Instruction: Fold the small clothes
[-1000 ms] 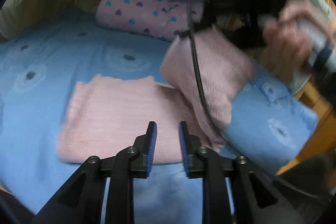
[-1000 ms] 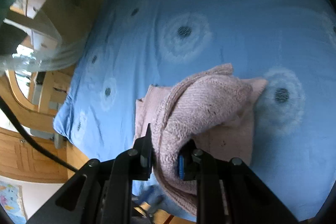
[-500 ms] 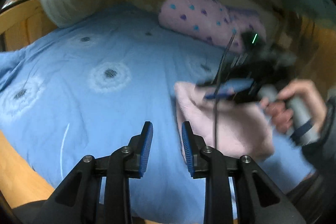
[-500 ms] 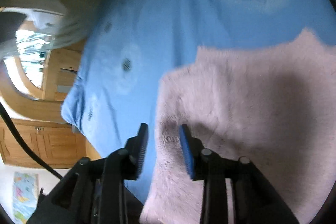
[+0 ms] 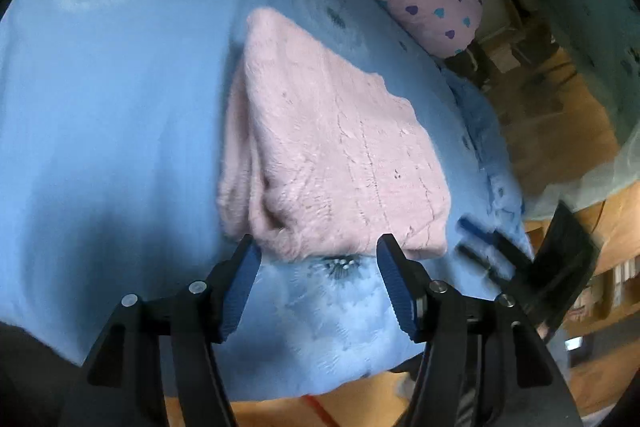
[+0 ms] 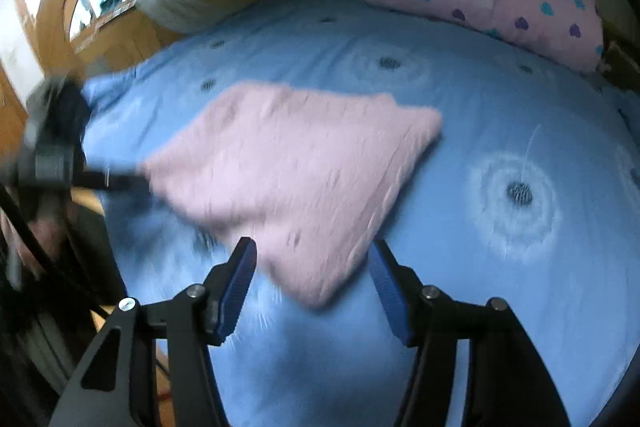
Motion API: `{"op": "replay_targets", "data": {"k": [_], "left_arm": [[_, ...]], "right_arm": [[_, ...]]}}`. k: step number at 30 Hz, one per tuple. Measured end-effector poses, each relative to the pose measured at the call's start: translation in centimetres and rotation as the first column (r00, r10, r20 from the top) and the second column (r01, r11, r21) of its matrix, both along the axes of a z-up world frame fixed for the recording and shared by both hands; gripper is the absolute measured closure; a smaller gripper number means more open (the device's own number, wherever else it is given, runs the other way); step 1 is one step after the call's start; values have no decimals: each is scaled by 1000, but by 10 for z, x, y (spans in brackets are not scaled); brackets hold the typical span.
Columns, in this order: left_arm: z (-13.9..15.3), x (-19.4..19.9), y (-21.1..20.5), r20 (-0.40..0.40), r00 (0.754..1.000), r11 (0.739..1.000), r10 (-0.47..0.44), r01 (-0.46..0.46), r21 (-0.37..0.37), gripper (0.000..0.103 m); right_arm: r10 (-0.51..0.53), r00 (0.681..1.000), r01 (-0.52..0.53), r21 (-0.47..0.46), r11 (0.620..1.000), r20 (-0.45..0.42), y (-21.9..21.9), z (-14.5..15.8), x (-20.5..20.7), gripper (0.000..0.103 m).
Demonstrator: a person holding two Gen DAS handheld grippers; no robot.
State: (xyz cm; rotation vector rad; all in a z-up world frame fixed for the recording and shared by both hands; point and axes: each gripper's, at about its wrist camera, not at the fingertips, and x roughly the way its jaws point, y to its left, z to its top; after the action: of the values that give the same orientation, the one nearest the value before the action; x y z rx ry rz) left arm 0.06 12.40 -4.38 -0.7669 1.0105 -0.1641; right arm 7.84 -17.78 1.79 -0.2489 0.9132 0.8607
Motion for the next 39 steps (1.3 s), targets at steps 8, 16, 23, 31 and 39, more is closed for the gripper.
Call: {"op": "replay_targets", "data": {"k": [8,16,23,31,39], "left_arm": [[16,27,-11,35,999,992,20,-24,123,96],[37,39,-12,80,993,984,-89,76,161,98],[-17,19,-27,-134,983,966,-122,149,213,88],[40,57,17,16,998,955,-64,57,291,43],[-16,161,33,-106,994,962,-37,64,267,70]], "right_arm": [[57,935,17,-206,978,349,35,-24,-40,89],[-163,974,180,-99,979,157,-15,-25,-28,93],[-108,985,133,-196,972,133,-12,-39,-49,93],[-102,989,95,70,993,107,-33,32,4,59],[-153,988,148,133,980,32,14,22,100,59]]}}
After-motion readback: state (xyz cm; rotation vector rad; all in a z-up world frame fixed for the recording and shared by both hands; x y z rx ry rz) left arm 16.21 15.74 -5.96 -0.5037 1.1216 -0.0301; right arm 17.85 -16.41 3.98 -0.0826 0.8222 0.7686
